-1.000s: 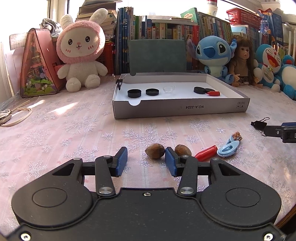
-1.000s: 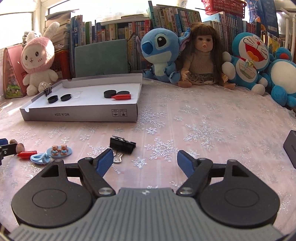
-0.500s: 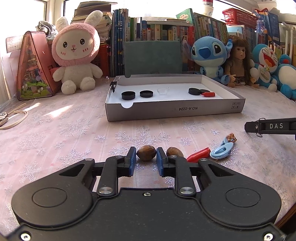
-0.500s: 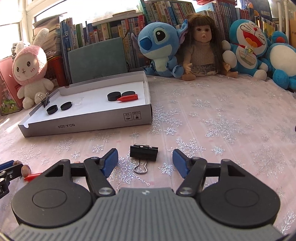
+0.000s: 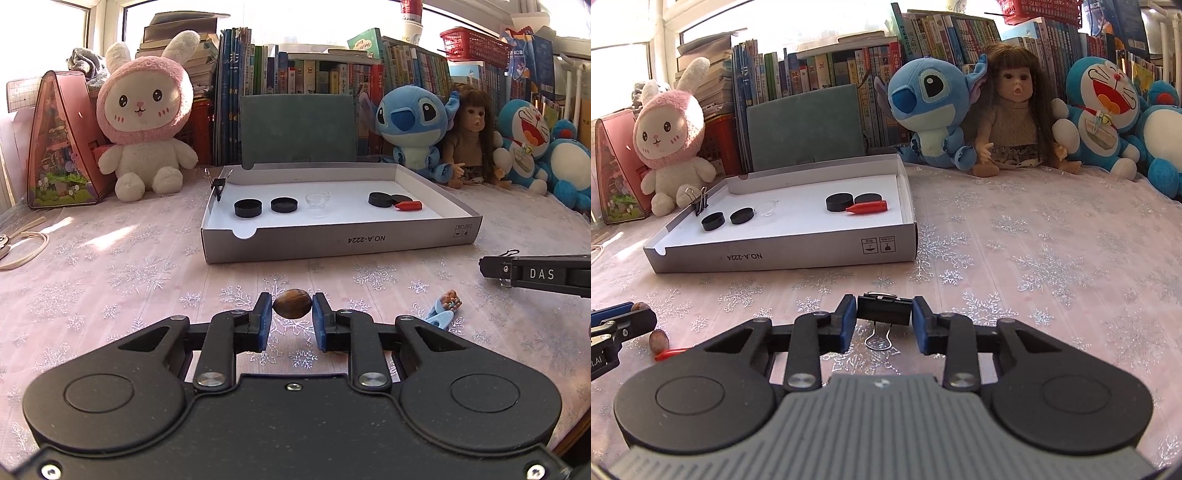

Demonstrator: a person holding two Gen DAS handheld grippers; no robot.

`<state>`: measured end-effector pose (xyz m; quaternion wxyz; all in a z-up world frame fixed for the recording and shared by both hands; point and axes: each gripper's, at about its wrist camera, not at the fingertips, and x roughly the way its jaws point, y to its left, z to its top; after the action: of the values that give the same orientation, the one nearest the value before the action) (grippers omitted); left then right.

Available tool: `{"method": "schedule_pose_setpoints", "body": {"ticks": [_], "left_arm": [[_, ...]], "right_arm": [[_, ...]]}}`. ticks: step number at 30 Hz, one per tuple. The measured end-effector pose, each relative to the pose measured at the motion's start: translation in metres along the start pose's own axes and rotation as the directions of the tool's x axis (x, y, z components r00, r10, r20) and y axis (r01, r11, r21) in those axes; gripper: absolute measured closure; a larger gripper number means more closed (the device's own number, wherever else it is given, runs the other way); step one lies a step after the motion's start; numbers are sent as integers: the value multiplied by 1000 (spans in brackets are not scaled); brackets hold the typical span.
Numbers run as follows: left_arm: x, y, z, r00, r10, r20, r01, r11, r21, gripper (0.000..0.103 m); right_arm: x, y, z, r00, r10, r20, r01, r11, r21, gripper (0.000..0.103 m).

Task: Organize rigid objects
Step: 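Carry the brown nut and binder clip over the white tray with both grippers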

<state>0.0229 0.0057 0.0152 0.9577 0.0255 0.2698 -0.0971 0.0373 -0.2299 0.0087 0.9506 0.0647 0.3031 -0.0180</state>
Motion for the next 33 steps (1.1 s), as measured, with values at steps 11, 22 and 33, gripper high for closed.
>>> {"method": "schedule_pose_setpoints", "body": {"ticks": [11, 22, 33], "left_arm": [[9, 6, 55, 998, -23, 61, 26, 998, -52, 81], [84, 19, 121, 989, -120, -86, 109, 987, -116, 81], [164, 26, 121, 957, -122, -264, 77, 982, -174, 81]], "right_arm": [[-1, 5, 35, 998, 56, 39, -56, 998, 3, 66], [39, 6, 95, 981, 191, -34, -188, 978, 89, 66], [109, 24, 118, 958, 204, -200, -192, 978, 79, 66]]}}
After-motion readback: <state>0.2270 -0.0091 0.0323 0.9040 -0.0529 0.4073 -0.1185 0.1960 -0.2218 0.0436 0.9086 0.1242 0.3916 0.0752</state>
